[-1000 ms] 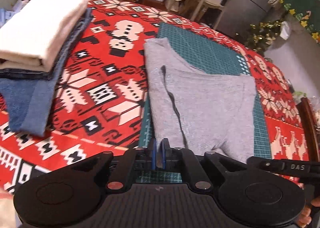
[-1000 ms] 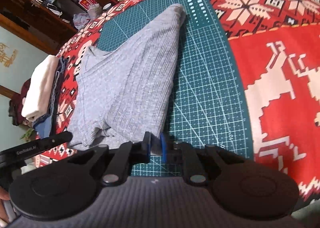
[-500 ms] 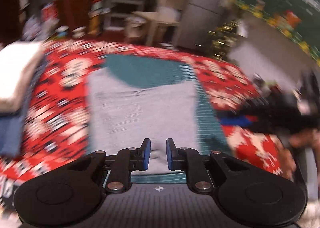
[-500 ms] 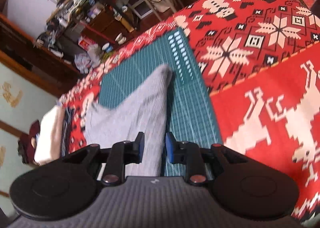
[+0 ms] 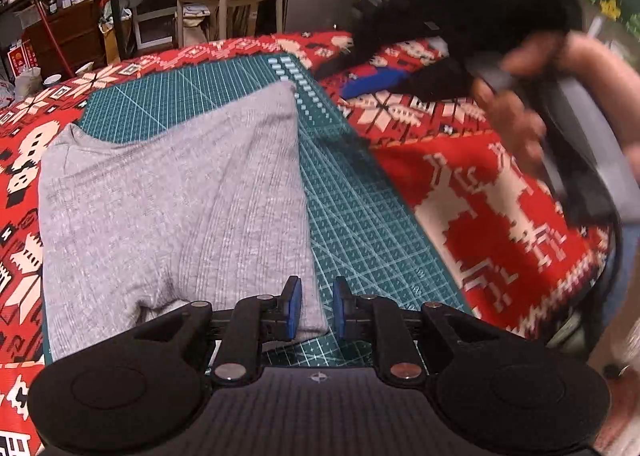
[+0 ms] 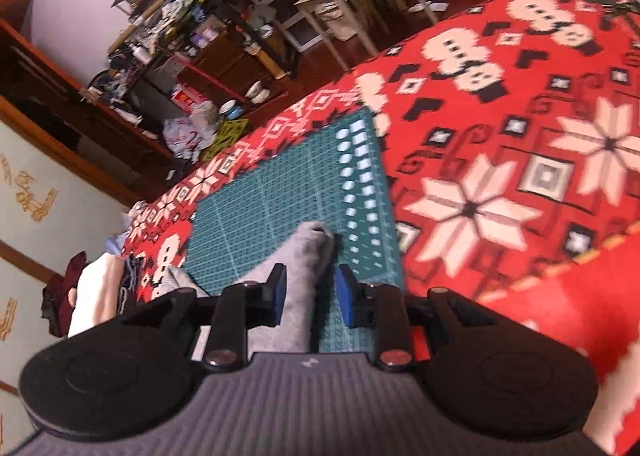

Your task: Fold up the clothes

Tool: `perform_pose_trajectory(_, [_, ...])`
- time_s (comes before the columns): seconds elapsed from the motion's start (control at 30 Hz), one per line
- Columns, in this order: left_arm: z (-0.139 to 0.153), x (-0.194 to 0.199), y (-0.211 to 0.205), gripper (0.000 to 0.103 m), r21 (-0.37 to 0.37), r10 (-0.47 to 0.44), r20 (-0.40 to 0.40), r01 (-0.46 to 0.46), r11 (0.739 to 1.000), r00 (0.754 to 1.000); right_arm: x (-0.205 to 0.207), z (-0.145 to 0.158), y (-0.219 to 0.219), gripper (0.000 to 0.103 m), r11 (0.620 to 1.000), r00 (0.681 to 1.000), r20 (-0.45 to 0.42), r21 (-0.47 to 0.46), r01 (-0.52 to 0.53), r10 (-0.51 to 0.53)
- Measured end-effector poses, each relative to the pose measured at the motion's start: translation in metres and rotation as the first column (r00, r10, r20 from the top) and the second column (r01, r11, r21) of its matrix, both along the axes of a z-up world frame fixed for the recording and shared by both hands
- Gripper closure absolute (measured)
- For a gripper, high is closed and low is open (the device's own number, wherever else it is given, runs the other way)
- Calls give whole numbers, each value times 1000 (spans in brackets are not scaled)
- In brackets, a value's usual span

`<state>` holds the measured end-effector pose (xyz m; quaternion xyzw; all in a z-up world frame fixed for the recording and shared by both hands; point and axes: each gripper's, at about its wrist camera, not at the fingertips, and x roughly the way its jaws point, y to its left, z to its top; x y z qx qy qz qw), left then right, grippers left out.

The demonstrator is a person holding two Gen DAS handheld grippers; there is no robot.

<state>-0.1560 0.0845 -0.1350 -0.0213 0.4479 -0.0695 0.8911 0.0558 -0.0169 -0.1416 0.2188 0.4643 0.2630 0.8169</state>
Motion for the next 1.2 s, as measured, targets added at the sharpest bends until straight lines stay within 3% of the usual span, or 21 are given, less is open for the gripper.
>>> perform_pose_trajectory(0.27, [-3, -6, -8, 85, 88, -1, 27, -1, 996, 1000, 30, -23, 32, 74, 998, 998, -35, -31, -47, 45])
perform_pose_trajectory(0.33, [-5, -8, -9, 87, 111, -3, 37, -1, 994, 999, 34, -29, 36, 97, 998, 997, -48, -28, -54, 52])
perform_pose_trajectory(0.4, [-6, -8, -9, 95, 122, 2, 48, -8, 993, 999, 36, -32, 37, 98, 999, 998, -50, -22, -42, 41])
perform_pose_trajectory(0.57, [-5, -6, 1, 97, 51, 31, 29, -32, 998, 999, 38, -30, 41, 99, 999, 1000, 3, -50, -10, 10])
perform_pose_trajectory(0.67, [-5, -7, 1, 97, 41, 31, 30, -32, 999, 999, 39, -38, 44, 98, 998, 1000, -8, -68, -14, 14])
perform_pose_trajectory(0.8, [-3, -6, 8, 96, -22, 47, 21, -47, 999, 999, 39, -38, 37, 91, 999, 1000, -25, -34, -10, 9])
perform_pose_trajectory(0.9, [5, -9, 16, 95, -96, 67, 21, -64, 993, 998, 32, -24, 26, 83, 1000, 1000, 7, -13, 8, -8])
perform_pose_trajectory(1.13, [34, -23, 41, 88, -177, 122, 86, -105, 978, 989, -6, 11, 8, 83, 1000, 998, 58, 24, 10, -11])
perform_pose_trajectory(1.2, [46, -25, 58, 80, -204, 158, 111, -133, 970, 981, -18, 18, 5, 83, 999, 998, 63, 37, 15, -17])
